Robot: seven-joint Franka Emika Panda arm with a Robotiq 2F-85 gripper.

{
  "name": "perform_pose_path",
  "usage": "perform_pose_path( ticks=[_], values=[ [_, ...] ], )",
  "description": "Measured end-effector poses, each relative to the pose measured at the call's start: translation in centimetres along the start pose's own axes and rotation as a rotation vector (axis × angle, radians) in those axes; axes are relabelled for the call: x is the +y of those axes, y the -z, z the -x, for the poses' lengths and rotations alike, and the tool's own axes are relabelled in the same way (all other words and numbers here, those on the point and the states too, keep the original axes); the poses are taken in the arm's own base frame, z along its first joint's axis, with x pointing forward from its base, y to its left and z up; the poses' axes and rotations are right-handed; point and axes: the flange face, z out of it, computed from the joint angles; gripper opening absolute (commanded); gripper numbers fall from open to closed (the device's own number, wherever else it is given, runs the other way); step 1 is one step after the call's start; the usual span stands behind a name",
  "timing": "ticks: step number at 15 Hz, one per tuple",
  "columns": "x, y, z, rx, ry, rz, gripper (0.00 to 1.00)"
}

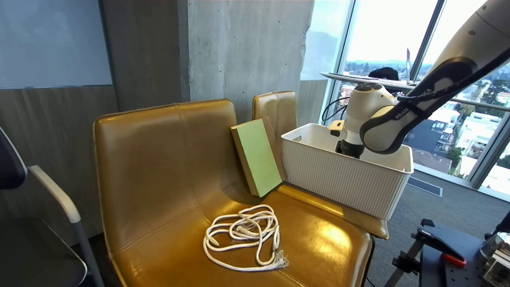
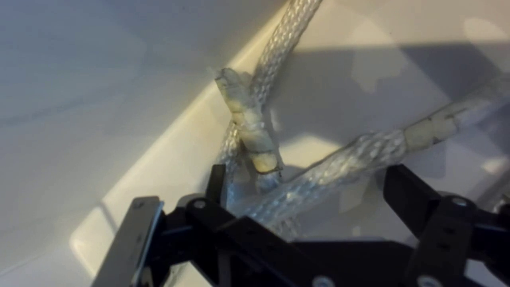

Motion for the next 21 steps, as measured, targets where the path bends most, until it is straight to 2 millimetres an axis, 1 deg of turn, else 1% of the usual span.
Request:
perform_pose_path(
  ticks=[1,2,3,4,5,9,10,11,12,13,15,17,19,21],
  values=[
    [-0.1,-0.2,0.0,-0.002,-0.003,-0.003,0.83],
    [-0.1,-0.5,0.0,-0.004,-0.005,-0.004,0.74],
    [-0.1,-0.6,0.1,-0.005,-0.007,-0.005,0.69],
    [-0.1,-0.7,0.1,-0.006,-0.008,-0.006,0.62],
    [-0.1,-0.8,0.2,-0.007,-0.009,-0.007,0.53],
    [-0.3,-1.0,0.2,-0.009,-0.008,-0.011,0.23],
    [-0.2,-1.0,0.2,-0.009,-0.009,-0.01,0.15],
    [0.0,-0.9,0.2,-0.008,-0.009,-0.005,0.09],
    [0.1,-0.8,0.2,-0.007,-0.01,-0.002,0.0],
    [0.3,-0.7,0.1,-0.006,-0.01,0.001,0.0],
    [0.5,-0.5,0.1,-0.005,-0.01,0.006,0.04],
    [0.7,-0.1,0.1,-0.003,-0.011,0.013,0.04],
    [1.3,0.9,0.3,0.002,-0.015,0.028,0.04],
    [2.1,2.5,0.6,0.009,-0.022,0.051,0.04]
  ],
)
